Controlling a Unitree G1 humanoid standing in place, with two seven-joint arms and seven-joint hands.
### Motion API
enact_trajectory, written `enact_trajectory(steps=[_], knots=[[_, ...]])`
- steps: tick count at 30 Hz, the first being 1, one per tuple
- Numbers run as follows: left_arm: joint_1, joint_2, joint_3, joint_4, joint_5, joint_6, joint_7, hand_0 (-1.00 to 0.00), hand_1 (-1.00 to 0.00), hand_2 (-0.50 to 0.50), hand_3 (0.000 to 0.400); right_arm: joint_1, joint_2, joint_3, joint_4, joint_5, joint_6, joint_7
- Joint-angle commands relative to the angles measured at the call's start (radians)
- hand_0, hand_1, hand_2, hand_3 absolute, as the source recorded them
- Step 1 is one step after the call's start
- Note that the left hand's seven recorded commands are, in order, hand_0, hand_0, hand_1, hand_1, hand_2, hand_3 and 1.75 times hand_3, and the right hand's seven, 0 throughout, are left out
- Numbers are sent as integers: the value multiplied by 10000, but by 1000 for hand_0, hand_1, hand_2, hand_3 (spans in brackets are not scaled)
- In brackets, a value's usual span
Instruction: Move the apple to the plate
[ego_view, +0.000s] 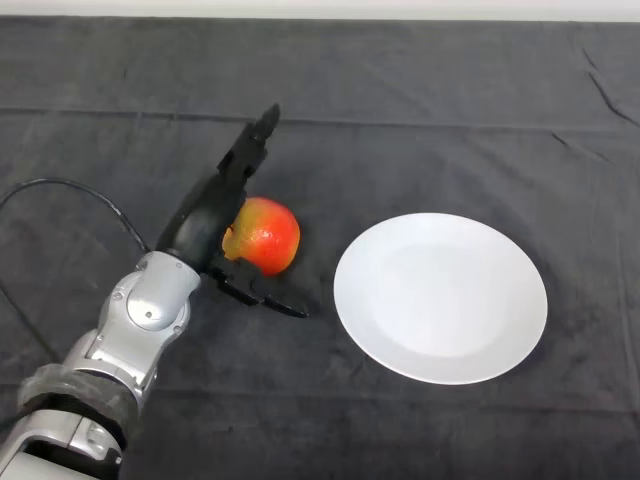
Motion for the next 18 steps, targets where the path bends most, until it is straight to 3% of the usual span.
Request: enact_trajectory(steps=[1, 15, 16, 17, 18], knots=[[-552, 219, -165, 472, 308, 210, 214, 0, 0, 0, 0, 165, -246, -42, -201, 98, 32, -73], [-1042, 230, -647, 1308, 962, 641, 727, 0, 0, 0, 0, 158, -258, -48, -176, 104, 32, -62], [-1073, 227, -672, 1343, 999, 676, 762, -263, 0, -131, 105, 158, -259, -49, -174, 104, 31, -61], [-1107, 219, -701, 1378, 1041, 716, 806, -369, 0, -184, 147, 157, -260, -49, -172, 105, 31, -60], [-1141, 209, -730, 1410, 1083, 755, 850, -1000, -12, -494, 400, 157, -261, -50, -170, 105, 31, -59]])
